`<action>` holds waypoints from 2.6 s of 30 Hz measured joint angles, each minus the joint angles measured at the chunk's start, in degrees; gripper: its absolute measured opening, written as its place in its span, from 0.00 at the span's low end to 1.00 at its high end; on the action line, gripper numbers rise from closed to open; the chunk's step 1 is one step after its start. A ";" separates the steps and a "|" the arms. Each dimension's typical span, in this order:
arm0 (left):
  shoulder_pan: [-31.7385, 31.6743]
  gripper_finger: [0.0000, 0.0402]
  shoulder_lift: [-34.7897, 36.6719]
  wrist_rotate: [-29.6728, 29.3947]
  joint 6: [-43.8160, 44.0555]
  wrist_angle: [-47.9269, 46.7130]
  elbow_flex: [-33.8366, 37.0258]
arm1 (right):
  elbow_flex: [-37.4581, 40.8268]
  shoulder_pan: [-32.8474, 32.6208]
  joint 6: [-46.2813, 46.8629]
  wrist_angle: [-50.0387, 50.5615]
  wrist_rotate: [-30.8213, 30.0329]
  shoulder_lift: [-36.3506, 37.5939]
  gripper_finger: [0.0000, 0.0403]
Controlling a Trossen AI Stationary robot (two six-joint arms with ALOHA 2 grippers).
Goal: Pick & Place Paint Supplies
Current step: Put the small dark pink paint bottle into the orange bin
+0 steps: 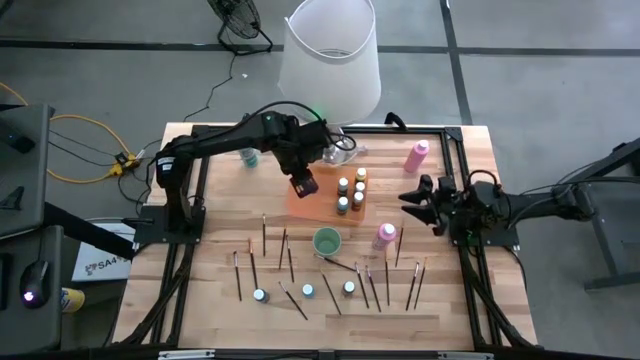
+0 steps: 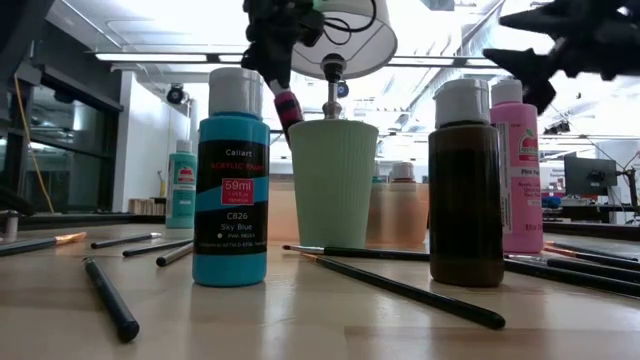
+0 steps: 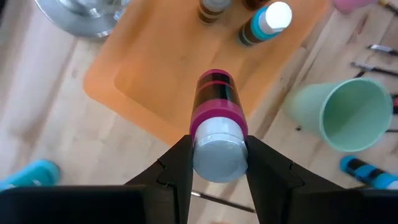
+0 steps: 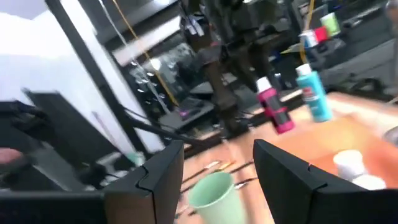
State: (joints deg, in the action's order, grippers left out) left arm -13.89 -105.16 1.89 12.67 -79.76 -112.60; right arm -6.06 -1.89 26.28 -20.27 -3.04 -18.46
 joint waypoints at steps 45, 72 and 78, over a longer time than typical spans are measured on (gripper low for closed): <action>0.02 0.29 0.00 -0.88 -27.43 8.73 0.04 | -45.07 5.21 -21.98 -1.89 -15.88 -70.44 0.80; 0.04 0.29 0.00 1.29 -27.43 9.63 0.07 | -45.10 6.39 -24.43 -9.61 -11.99 -74.40 0.34; 0.04 0.30 0.00 1.44 -27.41 9.63 0.07 | -45.08 6.38 -21.14 -10.06 -11.94 -74.40 0.36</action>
State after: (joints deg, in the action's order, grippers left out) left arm -13.85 -105.16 3.32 -14.74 -70.13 -112.53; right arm -51.13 4.49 5.14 -30.33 -14.98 -92.86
